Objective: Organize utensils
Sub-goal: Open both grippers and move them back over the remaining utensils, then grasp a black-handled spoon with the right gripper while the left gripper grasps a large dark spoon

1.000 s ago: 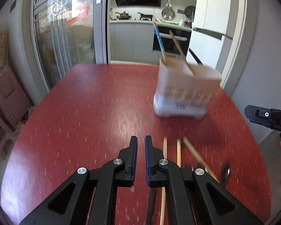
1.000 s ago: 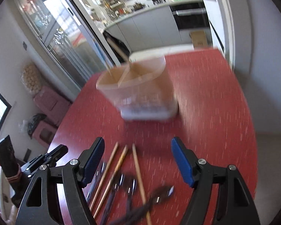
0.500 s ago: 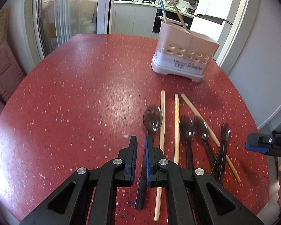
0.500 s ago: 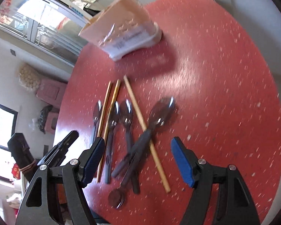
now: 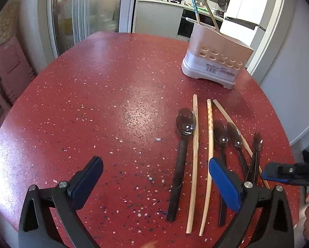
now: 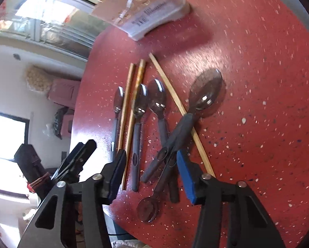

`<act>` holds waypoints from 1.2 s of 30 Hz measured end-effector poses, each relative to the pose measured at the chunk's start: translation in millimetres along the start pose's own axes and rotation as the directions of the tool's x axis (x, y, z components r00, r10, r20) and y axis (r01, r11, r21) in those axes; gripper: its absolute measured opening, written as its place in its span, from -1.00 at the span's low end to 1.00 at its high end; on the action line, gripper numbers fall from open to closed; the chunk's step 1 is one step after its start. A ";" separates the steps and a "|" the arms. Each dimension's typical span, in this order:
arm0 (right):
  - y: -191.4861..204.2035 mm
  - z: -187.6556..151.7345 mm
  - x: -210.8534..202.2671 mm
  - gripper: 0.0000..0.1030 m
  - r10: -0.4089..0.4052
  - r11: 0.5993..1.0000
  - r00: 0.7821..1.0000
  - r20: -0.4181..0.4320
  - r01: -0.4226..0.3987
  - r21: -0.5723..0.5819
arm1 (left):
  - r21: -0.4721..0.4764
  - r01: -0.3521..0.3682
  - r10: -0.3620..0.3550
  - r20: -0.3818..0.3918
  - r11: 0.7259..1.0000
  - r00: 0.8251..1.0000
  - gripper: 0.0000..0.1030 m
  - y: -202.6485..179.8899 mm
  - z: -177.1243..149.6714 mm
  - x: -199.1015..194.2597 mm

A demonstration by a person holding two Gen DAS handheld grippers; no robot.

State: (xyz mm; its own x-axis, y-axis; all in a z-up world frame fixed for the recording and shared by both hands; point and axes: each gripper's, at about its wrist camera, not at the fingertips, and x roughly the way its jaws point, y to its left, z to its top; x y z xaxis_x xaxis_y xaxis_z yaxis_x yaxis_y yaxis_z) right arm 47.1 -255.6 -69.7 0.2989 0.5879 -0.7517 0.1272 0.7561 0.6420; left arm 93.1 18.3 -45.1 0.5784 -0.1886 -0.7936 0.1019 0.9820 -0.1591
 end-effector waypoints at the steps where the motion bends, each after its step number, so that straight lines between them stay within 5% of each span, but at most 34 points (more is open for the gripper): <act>1: -1.9 0.1 3.2 0.00 0.002 1.000 1.000 -0.006 -0.002 0.010 | 0.006 0.004 -0.004 -0.004 1.000 1.000 1.00 0.0 0.3 1.6; 11: -12.6 -2.8 9.4 -0.23 -0.027 0.999 1.000 -0.011 0.028 0.042 | 0.077 -0.021 0.024 -0.034 0.997 0.999 1.00 -3.2 9.6 15.5; 16: -10.7 -4.1 15.2 -0.76 -0.048 0.998 0.998 -0.027 0.049 0.049 | 0.104 0.016 -0.010 -0.059 0.994 0.998 1.00 -3.0 14.2 21.8; 19: -15.3 -7.0 14.9 -0.88 -0.031 0.998 0.999 -0.022 0.032 0.062 | 0.111 0.033 -0.025 -0.070 0.993 0.997 1.00 -2.1 15.1 25.9; 36: -17.4 -9.2 -5.1 -0.92 0.013 1.000 1.000 0.007 -0.014 0.025 | 0.209 0.108 -0.062 -0.214 0.972 0.975 0.78 -29.0 36.6 64.1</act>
State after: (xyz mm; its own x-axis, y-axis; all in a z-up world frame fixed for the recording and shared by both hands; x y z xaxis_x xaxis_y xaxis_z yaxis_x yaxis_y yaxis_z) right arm 34.6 -269.1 -78.4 0.3070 0.5960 -0.7420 0.1468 0.7407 0.6556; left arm 156.9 -21.9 -69.8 0.3846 -0.2474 -0.8893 0.3311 0.9363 -0.1173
